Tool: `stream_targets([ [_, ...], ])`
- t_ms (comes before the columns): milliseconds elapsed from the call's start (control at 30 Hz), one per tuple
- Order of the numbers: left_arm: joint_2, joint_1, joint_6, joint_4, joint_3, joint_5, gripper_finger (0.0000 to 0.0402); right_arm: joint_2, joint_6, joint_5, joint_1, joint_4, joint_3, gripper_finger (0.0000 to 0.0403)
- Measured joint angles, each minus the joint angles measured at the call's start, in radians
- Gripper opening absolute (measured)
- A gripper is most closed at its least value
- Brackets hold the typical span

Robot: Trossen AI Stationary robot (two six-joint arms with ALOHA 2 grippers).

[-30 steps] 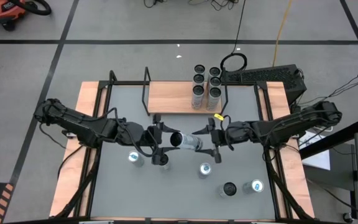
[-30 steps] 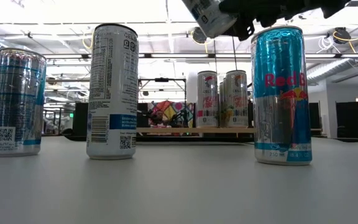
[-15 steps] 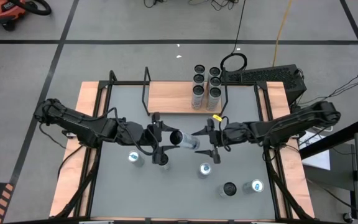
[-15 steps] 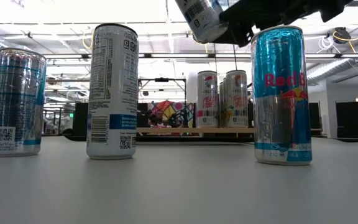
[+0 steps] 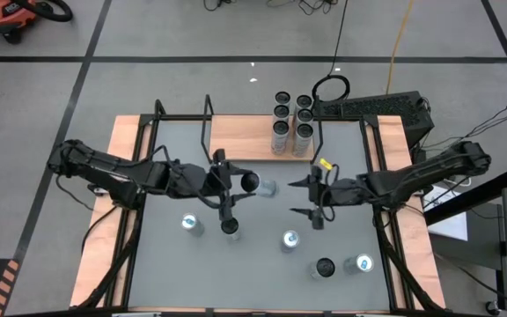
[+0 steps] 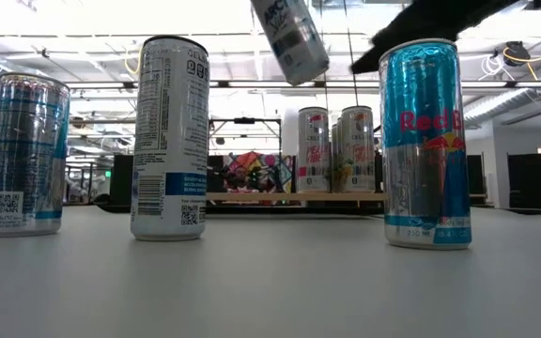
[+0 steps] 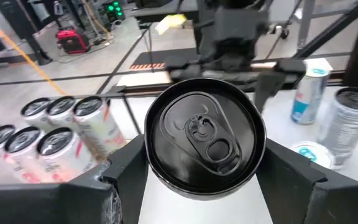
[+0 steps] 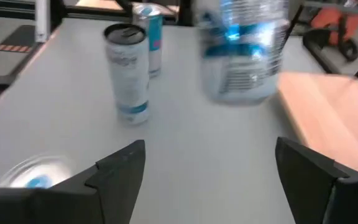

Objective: Place canned beverage on shelf
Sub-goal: Put the top white blue soda can on the shelf

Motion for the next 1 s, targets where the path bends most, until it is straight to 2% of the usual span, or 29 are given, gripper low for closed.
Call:
stream_targets([
  [133,0.000,0.059,0.005,-0.001,0.000,0.004,0.0244,-0.077,0.051,0.003,0.051,-0.115,0.000,0.0295],
  [233,0.000,0.116,0.018,-0.001,0.000,0.048,0.0244,-0.105,0.070,0.003,0.087,-0.167,0.000,0.0295],
  [500,-0.002,0.267,0.034,-0.234,0.126,0.180,0.0244,-0.112,0.092,0.002,0.153,-0.207,0.000,0.0295],
  [700,-0.002,0.427,0.103,-0.258,0.194,0.291,0.0244,-0.112,0.086,0.002,0.181,-0.209,0.000,0.0295],
  [1000,0.050,0.660,0.155,-0.239,0.230,0.458,0.0244,-0.111,-0.011,0.004,0.187,-0.221,0.000,0.0295],
])
